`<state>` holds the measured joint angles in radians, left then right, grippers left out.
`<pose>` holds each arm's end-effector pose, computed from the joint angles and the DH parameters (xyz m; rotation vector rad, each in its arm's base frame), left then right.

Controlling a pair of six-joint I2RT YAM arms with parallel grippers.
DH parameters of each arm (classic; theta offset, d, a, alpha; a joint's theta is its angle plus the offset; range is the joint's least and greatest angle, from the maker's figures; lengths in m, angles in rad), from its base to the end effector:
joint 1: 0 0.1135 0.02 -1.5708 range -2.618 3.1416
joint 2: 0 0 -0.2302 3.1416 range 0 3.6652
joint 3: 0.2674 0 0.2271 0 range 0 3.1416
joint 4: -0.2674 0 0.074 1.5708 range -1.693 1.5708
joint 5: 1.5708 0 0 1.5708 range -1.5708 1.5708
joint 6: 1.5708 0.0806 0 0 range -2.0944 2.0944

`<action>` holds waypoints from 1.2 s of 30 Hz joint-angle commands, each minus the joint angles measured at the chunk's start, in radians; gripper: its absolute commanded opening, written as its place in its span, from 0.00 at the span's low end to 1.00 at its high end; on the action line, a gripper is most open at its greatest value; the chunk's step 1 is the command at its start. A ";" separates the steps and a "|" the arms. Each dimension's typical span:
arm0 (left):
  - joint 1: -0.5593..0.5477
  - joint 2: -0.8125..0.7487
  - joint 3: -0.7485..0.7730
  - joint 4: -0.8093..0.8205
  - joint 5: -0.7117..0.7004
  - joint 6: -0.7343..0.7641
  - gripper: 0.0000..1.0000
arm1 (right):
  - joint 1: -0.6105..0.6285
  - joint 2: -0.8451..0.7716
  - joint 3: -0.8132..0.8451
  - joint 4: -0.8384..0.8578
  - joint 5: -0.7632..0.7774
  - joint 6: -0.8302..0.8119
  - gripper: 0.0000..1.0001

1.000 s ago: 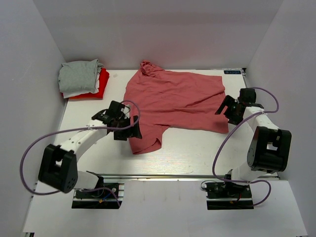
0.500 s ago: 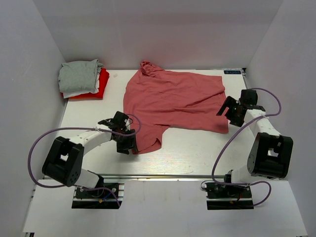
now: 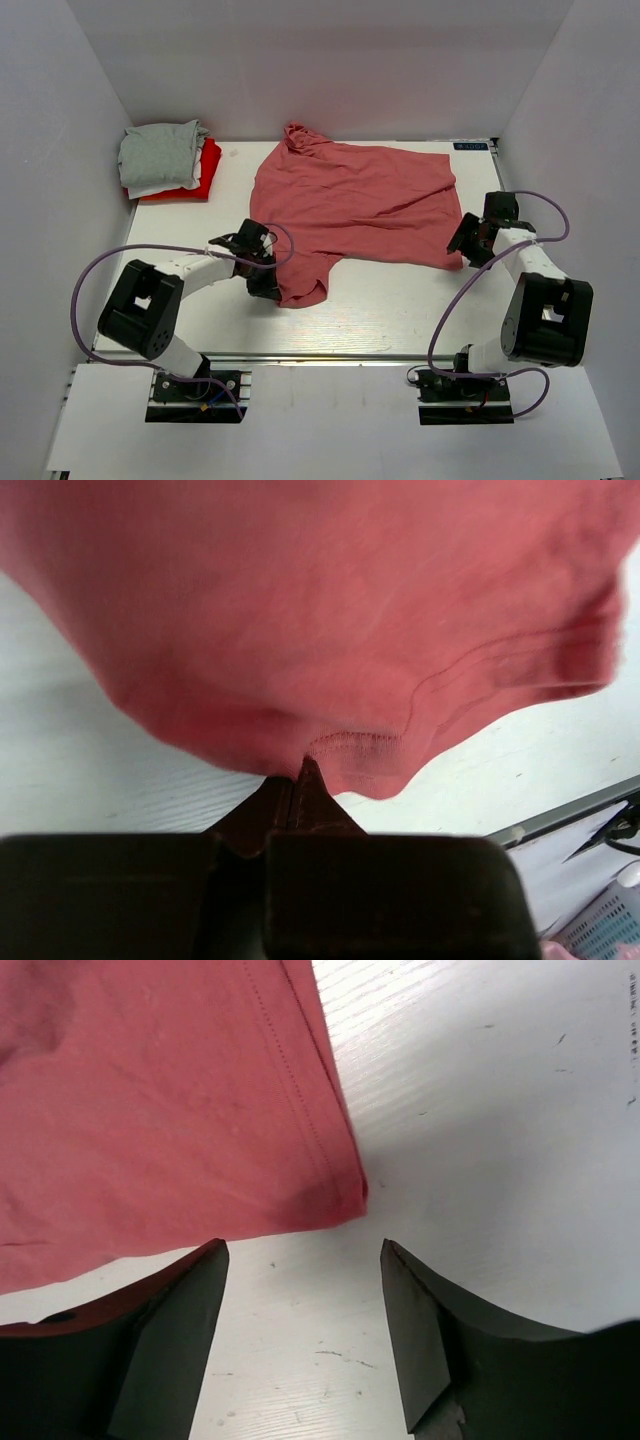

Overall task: Fold and stack the t-shirts
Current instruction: Flatten out the tshirt

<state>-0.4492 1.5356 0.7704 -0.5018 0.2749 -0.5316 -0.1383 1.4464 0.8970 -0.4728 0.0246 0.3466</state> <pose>0.2218 -0.1312 0.0905 -0.0591 2.9490 -0.5724 0.2871 -0.0420 0.1468 0.6313 2.5151 0.0441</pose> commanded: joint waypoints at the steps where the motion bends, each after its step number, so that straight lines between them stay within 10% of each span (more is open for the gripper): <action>1: -0.003 -0.002 0.064 0.023 -0.020 0.024 0.00 | -0.006 0.012 0.005 -0.010 0.047 -0.040 0.67; 27: -0.003 -0.011 0.158 -0.037 -0.054 0.087 0.00 | -0.004 0.186 0.006 0.112 0.017 -0.020 0.36; 32: -0.003 -0.058 0.234 -0.002 -0.045 0.153 0.00 | -0.004 0.195 -0.007 0.172 -0.012 -0.020 0.00; 36: 0.006 -0.112 0.342 0.009 -0.055 0.182 0.00 | -0.004 0.160 0.028 0.165 -0.100 -0.024 0.00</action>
<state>-0.4473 1.5078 1.0294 -0.5358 0.2295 -0.3935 -0.1383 1.6268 0.8955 -0.3332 -0.0021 0.3279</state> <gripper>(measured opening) 0.029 0.013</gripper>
